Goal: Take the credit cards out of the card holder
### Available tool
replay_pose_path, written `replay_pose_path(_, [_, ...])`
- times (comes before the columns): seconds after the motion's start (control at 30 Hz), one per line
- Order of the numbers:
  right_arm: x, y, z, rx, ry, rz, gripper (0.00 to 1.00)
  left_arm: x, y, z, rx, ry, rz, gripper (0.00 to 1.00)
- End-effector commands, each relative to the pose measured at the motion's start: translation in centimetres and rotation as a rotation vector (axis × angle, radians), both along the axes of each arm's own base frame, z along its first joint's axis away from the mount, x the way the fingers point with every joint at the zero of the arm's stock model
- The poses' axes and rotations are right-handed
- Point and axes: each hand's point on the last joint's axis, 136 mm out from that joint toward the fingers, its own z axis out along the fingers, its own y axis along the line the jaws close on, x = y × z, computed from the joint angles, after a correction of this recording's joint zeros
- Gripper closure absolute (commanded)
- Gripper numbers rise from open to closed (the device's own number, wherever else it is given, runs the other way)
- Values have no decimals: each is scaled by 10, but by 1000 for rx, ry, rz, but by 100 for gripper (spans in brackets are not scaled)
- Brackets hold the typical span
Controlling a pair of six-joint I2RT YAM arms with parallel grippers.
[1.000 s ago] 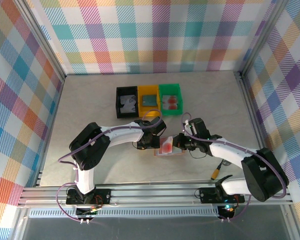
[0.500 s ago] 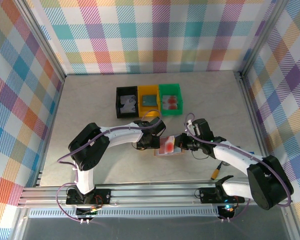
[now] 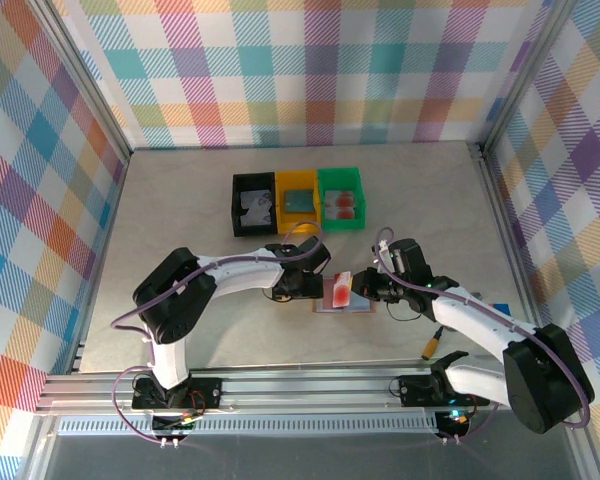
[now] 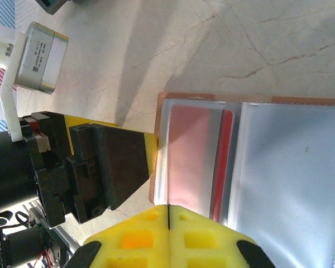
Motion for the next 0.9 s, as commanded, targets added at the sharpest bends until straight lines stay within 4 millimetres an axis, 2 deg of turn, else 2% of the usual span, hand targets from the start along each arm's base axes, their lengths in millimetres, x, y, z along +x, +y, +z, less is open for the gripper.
replay_pose_path(0.0, [-5, -3, 1, 6, -1, 10, 100, -76, 13, -46, 35, 294, -57, 19])
replay_pose_path(0.17, [-4, -1, 3, 13, -9, 17, 100, -66, 13, -16, 7, 231, -75, 16])
replay_pose_path(0.57, [-6, 4, 14, 57, -35, 41, 100, -37, 39, 55, -62, 20, -84, 12])
replay_pose_path(0.7, [-8, 8, 19, 89, -48, 63, 100, -34, 36, 71, -184, -28, -112, 12])
replay_pose_path(0.87, [-11, 14, 32, 143, -74, 95, 100, -35, 20, 92, -360, -76, -165, 11])
